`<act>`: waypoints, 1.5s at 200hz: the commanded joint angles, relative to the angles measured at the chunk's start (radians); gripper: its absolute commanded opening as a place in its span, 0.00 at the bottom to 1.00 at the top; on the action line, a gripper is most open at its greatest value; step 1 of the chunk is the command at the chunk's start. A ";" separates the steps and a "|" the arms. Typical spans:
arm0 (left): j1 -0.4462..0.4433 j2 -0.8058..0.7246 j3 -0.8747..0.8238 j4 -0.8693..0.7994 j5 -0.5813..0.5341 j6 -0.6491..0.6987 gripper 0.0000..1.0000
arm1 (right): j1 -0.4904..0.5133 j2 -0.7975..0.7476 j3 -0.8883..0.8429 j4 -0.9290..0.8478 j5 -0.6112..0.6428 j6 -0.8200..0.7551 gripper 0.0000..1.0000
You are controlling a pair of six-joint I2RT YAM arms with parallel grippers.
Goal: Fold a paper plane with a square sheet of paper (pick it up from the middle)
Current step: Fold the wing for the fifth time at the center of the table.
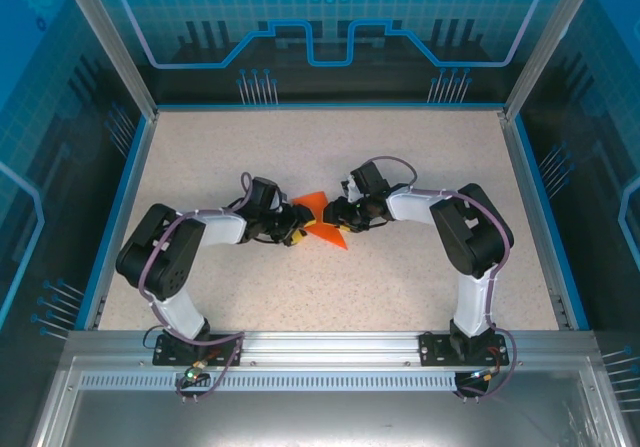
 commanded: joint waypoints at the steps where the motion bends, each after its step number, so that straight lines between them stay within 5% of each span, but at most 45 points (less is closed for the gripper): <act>1: -0.008 0.030 0.029 0.037 0.039 0.001 0.46 | -0.023 0.019 -0.028 -0.009 -0.008 0.014 0.48; 88: -0.012 0.029 0.040 0.035 0.047 -0.013 0.05 | -0.037 -0.083 -0.052 0.067 -0.019 -0.154 0.51; 117: -0.020 -0.003 0.059 -0.037 0.021 -0.021 0.04 | -0.024 -0.210 -0.114 0.107 0.071 -0.327 0.69; 145: -0.030 -0.019 0.091 -0.098 0.009 -0.030 0.03 | 0.076 -0.332 -0.227 0.177 0.277 -0.590 0.72; 216: -0.034 -0.038 0.138 -0.195 -0.008 -0.028 0.03 | 0.283 -0.353 -0.390 0.417 0.564 -0.979 0.66; 300: -0.035 -0.031 0.148 -0.202 -0.010 -0.042 0.03 | 0.330 -0.186 -0.329 0.557 0.691 -1.086 0.54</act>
